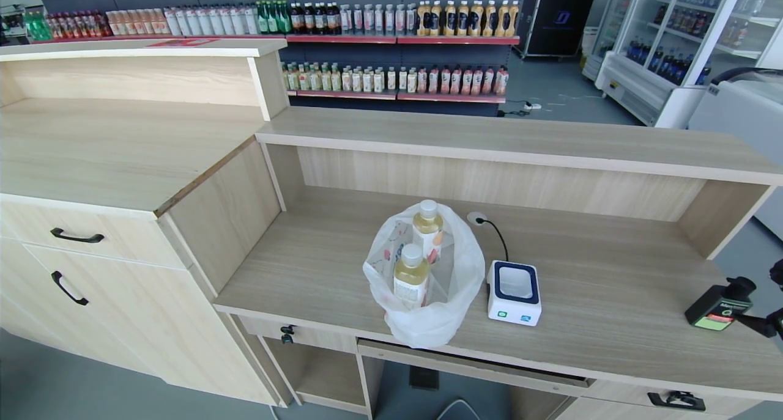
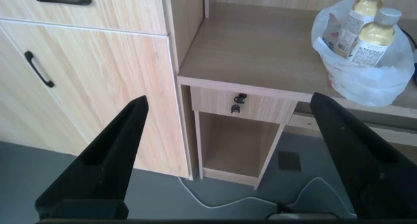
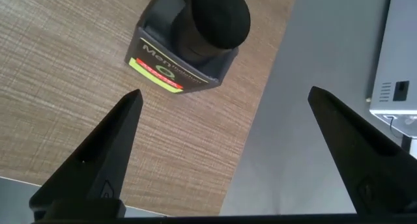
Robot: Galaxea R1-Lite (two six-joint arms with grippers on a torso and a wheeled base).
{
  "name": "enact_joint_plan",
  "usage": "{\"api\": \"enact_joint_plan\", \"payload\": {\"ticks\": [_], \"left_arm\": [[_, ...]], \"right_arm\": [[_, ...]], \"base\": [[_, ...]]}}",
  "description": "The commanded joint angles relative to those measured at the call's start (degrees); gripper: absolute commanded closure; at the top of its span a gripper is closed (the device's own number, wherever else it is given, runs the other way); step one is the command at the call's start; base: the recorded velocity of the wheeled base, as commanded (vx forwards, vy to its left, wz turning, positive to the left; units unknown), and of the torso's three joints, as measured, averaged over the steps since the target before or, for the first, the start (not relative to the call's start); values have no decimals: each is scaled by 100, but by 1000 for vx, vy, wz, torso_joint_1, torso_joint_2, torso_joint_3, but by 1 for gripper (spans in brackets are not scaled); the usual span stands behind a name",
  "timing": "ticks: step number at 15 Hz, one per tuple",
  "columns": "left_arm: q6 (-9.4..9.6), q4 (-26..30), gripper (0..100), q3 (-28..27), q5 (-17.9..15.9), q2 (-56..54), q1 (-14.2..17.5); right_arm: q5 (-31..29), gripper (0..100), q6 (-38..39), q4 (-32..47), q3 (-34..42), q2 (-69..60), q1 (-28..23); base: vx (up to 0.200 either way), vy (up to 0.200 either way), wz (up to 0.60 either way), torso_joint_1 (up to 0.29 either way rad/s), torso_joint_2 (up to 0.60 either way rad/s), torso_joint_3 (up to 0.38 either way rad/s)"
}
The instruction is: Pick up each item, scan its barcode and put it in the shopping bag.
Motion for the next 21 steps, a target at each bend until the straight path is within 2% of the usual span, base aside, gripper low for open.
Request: {"api": "enact_joint_plan", "payload": {"ticks": [1,15,21], "left_arm": [[-1,-1,0,0,0,-2,0],[-1,-1,0,0,0,-2,0],[-1,-1,0,0,0,-2,0]], "right_arm": [[30,0,-2,-3,-143,180,91],[39,0,113,-3,-486,655,645],[39,0,130,-3,-512,787,724]], "base": [[0,0,0,0,0,0],[0,0,0,0,0,0],[0,0,0,0,0,0]]}}
